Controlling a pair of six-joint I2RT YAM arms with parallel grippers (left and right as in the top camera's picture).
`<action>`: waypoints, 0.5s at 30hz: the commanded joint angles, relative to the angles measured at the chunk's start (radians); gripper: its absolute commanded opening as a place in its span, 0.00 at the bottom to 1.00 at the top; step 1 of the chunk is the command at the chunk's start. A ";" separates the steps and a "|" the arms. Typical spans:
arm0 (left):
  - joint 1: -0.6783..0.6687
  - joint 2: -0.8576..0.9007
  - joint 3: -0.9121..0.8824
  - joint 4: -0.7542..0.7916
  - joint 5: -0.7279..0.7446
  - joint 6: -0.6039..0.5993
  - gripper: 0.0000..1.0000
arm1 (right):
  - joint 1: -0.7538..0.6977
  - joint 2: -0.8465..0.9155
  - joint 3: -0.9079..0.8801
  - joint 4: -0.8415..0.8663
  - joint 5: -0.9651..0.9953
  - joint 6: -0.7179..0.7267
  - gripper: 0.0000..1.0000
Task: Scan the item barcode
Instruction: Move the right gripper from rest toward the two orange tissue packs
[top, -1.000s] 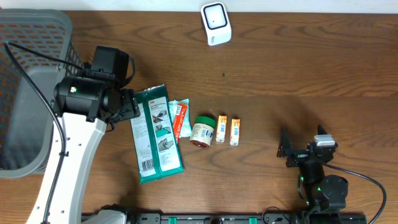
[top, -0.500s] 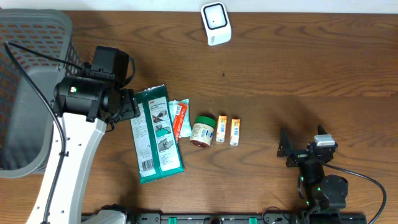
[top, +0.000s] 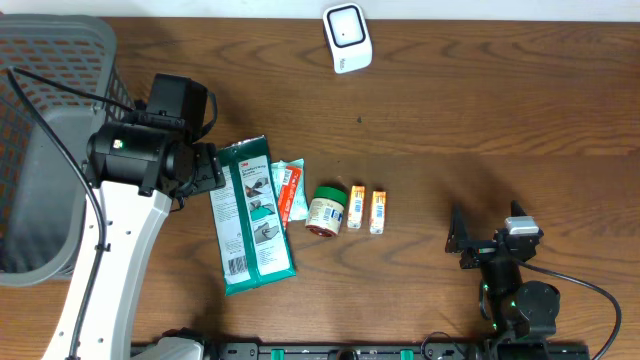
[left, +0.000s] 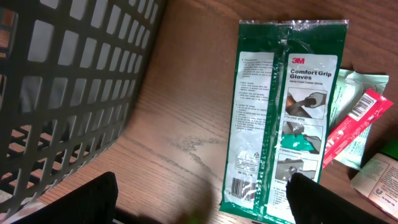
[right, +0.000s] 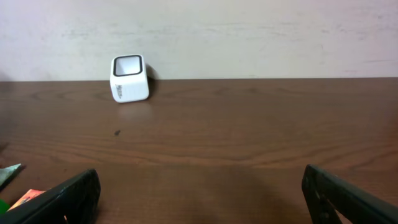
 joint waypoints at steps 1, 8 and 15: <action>0.002 0.000 0.002 -0.006 -0.017 0.005 0.87 | 0.006 -0.001 -0.001 -0.003 -0.009 -0.011 0.99; 0.002 0.000 0.002 -0.006 -0.017 0.005 0.87 | 0.006 -0.001 -0.001 -0.003 -0.013 -0.006 0.99; 0.002 0.000 0.002 -0.006 -0.017 0.006 0.87 | 0.006 0.001 0.049 0.004 -0.042 0.085 0.99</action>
